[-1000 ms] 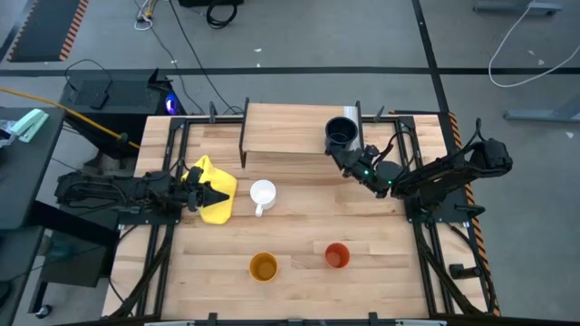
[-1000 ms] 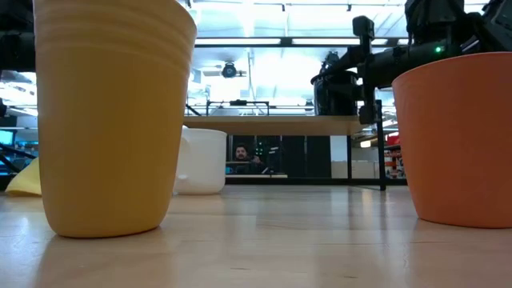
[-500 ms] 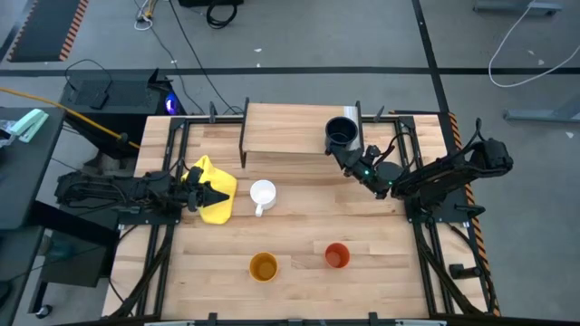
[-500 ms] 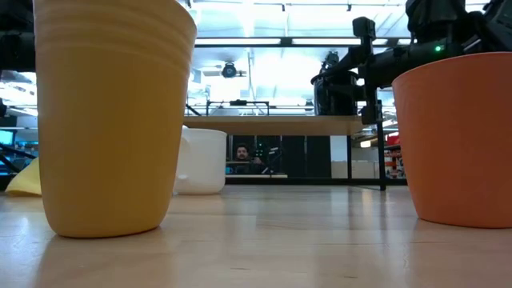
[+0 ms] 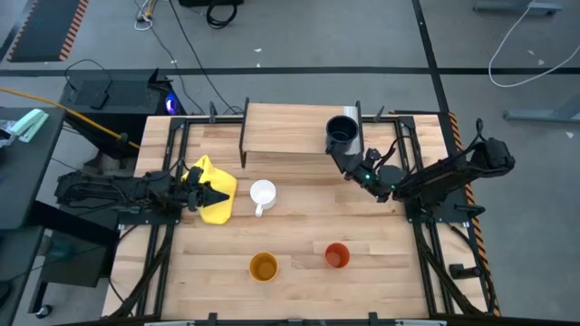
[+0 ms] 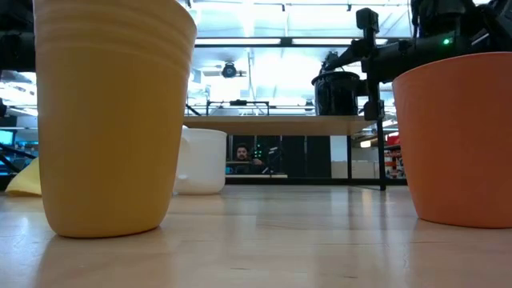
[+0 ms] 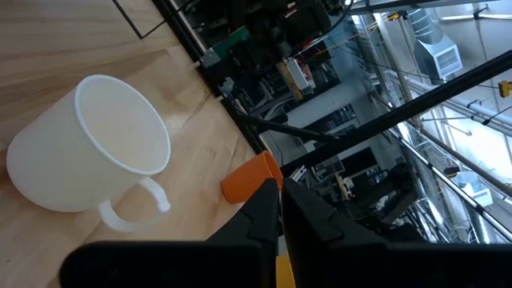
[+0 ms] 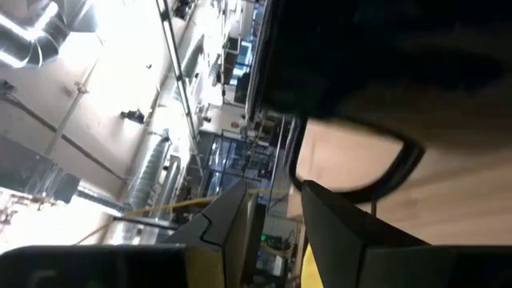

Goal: Stack small to large cups/mugs on shelf
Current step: Put the yellow cup on the shelf

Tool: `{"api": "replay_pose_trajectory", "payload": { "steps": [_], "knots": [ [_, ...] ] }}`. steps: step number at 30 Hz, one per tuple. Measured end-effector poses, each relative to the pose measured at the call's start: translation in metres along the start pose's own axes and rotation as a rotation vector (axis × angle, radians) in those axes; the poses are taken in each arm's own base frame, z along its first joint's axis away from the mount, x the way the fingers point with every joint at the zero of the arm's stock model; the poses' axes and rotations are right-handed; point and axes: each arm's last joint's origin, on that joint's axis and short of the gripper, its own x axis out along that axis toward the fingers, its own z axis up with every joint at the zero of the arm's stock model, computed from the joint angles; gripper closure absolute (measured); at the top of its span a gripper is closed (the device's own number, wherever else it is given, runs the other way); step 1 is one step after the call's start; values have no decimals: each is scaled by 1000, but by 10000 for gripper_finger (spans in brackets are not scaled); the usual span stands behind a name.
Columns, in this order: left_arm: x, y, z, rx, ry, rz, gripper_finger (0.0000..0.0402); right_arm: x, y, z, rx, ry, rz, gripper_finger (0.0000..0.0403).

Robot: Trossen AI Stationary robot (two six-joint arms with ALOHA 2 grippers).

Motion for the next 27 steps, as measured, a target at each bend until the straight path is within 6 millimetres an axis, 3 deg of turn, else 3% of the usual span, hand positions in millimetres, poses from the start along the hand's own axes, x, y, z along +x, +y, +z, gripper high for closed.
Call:
{"api": "replay_pose_trajectory", "payload": {
  "steps": [13, 21, 27],
  "knots": [
    [0, 0, 0, -3, 0, 0, 374, -16, 8, -11, -52, -10, 1, 274],
    [0, 0, 0, -3, 2, 4, 371, -44, 35, -14, -26, 82, 89, 275],
    [0, 4, -2, -42, 22, 40, 368, -72, 44, -16, -37, 168, 61, 275]
  ]
}}
